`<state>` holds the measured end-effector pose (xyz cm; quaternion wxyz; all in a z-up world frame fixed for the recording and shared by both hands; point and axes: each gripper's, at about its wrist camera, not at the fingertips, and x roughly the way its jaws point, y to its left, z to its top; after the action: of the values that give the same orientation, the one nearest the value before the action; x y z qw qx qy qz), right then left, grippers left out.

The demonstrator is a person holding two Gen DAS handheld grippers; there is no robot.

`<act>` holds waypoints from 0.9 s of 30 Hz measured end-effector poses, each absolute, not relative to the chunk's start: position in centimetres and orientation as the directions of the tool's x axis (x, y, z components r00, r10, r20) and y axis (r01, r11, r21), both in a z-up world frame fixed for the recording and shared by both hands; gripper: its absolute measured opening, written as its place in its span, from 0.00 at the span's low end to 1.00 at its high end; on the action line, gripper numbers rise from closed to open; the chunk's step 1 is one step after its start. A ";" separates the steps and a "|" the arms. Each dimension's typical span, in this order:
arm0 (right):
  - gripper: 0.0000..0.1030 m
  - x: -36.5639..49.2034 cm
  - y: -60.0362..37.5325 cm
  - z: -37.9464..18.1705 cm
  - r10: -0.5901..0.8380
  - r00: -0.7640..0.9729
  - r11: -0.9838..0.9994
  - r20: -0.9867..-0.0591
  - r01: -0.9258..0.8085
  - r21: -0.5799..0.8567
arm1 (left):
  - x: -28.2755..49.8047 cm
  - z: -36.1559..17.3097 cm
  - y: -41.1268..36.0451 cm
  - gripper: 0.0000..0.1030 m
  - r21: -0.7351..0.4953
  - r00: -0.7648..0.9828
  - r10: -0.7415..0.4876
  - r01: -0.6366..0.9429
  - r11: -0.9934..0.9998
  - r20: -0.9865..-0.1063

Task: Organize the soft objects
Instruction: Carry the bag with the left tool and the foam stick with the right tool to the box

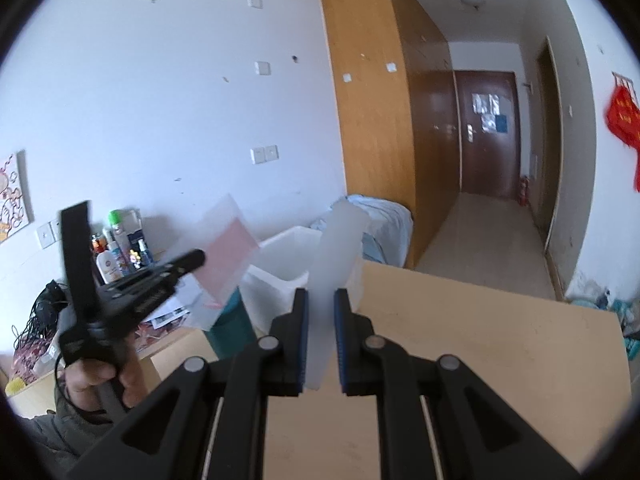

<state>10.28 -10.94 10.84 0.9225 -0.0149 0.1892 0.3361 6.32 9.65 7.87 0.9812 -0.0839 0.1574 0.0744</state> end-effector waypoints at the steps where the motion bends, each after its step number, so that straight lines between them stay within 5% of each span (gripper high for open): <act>1: 0.15 10.2 -10.6 11.0 0.618 0.701 0.770 -0.356 -0.632 0.091 | 6.3 7.9 9.8 0.00 -0.139 0.938 0.125 -0.177 0.974 -0.323; 27: 0.15 16.6 -3.4 10.8 0.676 0.611 0.692 -0.412 -0.718 0.072 | 8.1 11.0 14.1 0.00 -0.128 0.952 0.142 -0.182 0.975 -0.271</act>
<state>16.58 -3.43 10.85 0.8961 -0.0502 0.2079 0.3889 8.08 14.06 11.04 0.9850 -0.0761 0.1310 0.0823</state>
